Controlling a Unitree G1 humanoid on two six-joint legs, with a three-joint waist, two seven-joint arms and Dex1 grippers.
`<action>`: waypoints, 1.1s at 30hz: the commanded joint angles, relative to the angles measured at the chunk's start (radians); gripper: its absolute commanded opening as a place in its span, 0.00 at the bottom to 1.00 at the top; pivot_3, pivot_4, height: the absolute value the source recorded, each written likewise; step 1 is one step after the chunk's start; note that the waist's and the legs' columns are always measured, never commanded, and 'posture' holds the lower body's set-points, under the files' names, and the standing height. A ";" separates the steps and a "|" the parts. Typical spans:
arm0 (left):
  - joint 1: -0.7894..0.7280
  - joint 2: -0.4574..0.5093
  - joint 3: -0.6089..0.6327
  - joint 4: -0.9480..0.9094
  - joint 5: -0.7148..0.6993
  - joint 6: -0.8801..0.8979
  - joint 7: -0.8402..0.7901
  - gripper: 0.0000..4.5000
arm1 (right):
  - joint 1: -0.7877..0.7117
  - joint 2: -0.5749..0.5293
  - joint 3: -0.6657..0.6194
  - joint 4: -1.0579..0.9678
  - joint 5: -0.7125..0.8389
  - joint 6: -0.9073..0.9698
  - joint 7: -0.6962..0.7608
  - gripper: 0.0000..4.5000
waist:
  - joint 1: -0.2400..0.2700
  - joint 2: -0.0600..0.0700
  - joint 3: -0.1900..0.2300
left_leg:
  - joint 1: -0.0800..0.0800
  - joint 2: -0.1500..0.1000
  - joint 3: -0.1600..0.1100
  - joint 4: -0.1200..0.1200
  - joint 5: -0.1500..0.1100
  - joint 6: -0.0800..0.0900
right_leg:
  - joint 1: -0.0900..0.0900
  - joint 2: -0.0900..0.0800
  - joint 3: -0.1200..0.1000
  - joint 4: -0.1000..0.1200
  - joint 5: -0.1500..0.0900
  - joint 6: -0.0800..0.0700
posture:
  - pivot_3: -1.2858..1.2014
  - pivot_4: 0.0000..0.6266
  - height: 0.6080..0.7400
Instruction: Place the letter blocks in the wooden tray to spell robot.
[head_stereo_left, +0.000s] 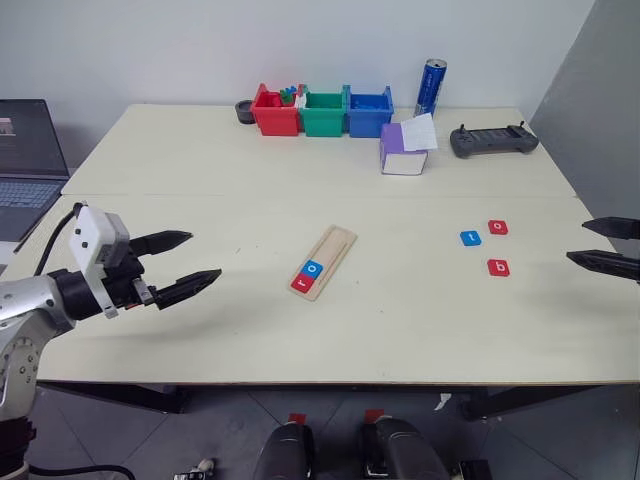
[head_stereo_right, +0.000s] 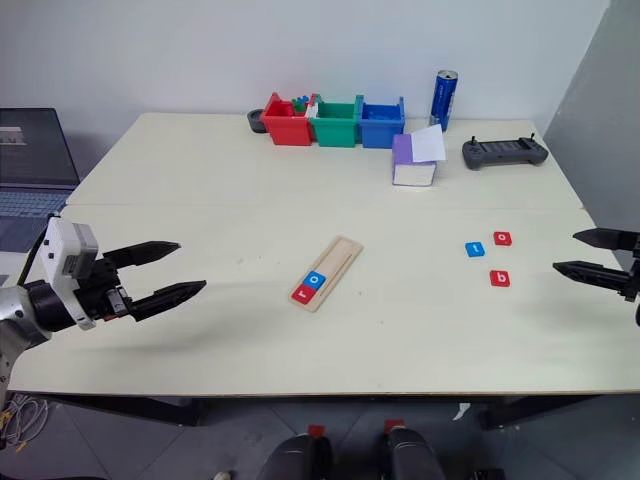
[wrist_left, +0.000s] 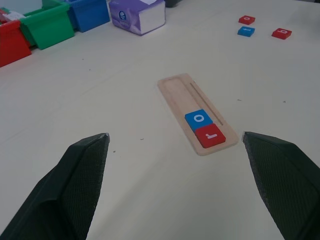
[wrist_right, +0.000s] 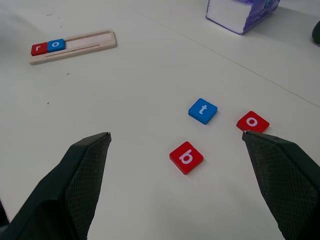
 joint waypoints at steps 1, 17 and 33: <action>0.000 0.009 0.020 -0.023 -0.008 -0.012 -0.004 1.00 | -0.016 -0.009 -0.014 -0.012 0.014 -0.016 0.013 0.99 | 0.000 0.000 0.000 | 0.000 0.000 0.000 0.000 0.000 0.000 | 0.000 0.000 0.000 0.000 0.000 0.000 | 0.52 0.24 1.00; -0.038 0.024 -0.024 0.020 0.040 -0.030 0.008 1.00 | -0.027 0.019 0.018 -0.043 0.021 -0.001 0.014 0.99 | 0.000 0.000 0.000 | 0.000 0.000 0.000 0.001 0.000 0.000 | 0.000 0.000 0.000 0.001 0.000 0.000 | 0.52 0.24 1.00; -0.245 -0.331 -0.500 0.039 0.359 -0.065 0.333 1.00 | -0.012 0.262 0.188 -0.499 0.122 0.199 -0.123 0.99 | 0.002 0.000 0.000 | -0.003 0.000 -0.003 0.010 0.000 0.000 | 0.001 0.000 -0.001 0.005 0.000 0.000 | 0.52 0.24 1.00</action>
